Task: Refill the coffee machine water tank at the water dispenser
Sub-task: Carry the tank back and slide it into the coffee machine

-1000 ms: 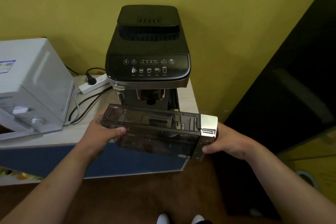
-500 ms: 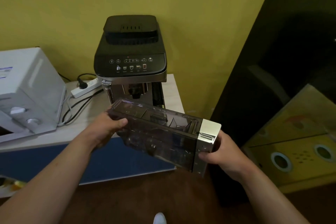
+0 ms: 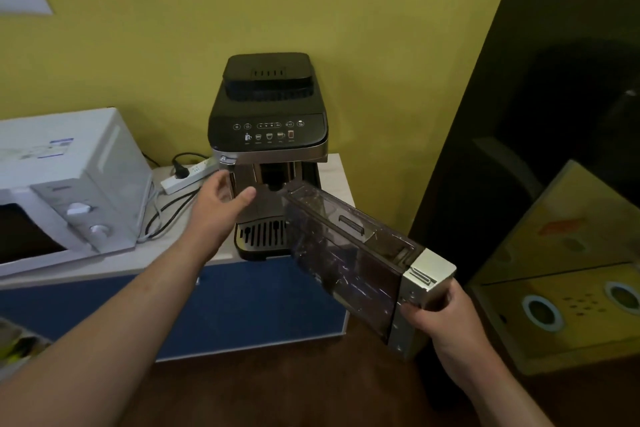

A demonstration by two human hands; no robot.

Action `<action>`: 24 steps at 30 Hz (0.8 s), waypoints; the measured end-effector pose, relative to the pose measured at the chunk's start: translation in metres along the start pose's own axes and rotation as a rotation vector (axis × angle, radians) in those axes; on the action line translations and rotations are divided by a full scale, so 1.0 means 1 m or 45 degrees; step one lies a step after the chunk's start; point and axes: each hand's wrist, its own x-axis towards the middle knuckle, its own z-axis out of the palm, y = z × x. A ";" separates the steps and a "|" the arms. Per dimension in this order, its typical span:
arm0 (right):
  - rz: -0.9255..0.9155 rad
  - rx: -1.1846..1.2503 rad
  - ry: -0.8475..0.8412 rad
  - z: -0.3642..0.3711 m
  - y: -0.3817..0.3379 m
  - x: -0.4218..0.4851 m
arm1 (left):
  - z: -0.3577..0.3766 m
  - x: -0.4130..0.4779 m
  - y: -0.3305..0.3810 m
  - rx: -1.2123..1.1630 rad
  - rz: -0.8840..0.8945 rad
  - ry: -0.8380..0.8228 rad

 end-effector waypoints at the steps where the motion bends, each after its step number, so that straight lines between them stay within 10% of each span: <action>1: 0.005 0.009 0.038 0.003 0.004 0.000 | -0.001 0.008 0.004 0.029 0.046 0.035; 24: -0.009 0.205 0.417 0.078 0.042 0.049 | -0.005 0.137 -0.016 0.048 0.101 0.105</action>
